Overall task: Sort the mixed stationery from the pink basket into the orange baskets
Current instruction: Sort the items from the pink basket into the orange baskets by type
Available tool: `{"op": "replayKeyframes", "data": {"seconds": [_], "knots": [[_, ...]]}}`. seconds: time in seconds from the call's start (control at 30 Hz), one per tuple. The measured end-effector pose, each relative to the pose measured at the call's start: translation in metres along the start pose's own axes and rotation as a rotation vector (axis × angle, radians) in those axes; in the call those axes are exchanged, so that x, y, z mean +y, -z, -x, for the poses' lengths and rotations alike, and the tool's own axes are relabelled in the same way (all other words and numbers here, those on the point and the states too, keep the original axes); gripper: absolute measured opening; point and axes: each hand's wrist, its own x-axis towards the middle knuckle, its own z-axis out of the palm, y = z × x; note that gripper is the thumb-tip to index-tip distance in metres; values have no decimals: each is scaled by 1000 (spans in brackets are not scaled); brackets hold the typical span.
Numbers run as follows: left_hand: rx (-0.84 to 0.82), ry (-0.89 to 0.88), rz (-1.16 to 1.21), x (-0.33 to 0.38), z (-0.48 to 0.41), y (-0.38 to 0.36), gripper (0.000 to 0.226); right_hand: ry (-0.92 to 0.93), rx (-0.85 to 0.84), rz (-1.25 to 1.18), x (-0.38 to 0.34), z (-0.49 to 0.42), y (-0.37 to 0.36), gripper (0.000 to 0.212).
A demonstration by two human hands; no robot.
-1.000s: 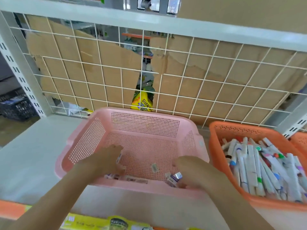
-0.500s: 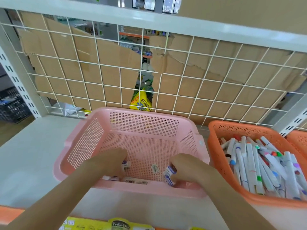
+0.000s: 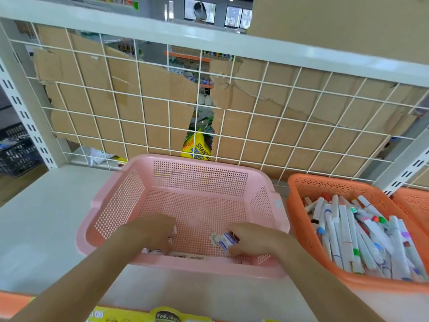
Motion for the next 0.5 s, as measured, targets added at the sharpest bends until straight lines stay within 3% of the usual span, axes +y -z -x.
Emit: {"op": "replayKeyframes", "data": {"seconds": [0.27, 0.4, 0.5], "knots": [[54, 24, 81, -1, 0, 2, 37, -29, 75, 71, -8, -6, -5, 44], [91, 14, 112, -6, -4, 0, 23, -37, 83, 71, -7, -9, -6, 34], [187, 0, 161, -8, -7, 0, 25, -27, 74, -46, -6, -8, -3, 26]]}}
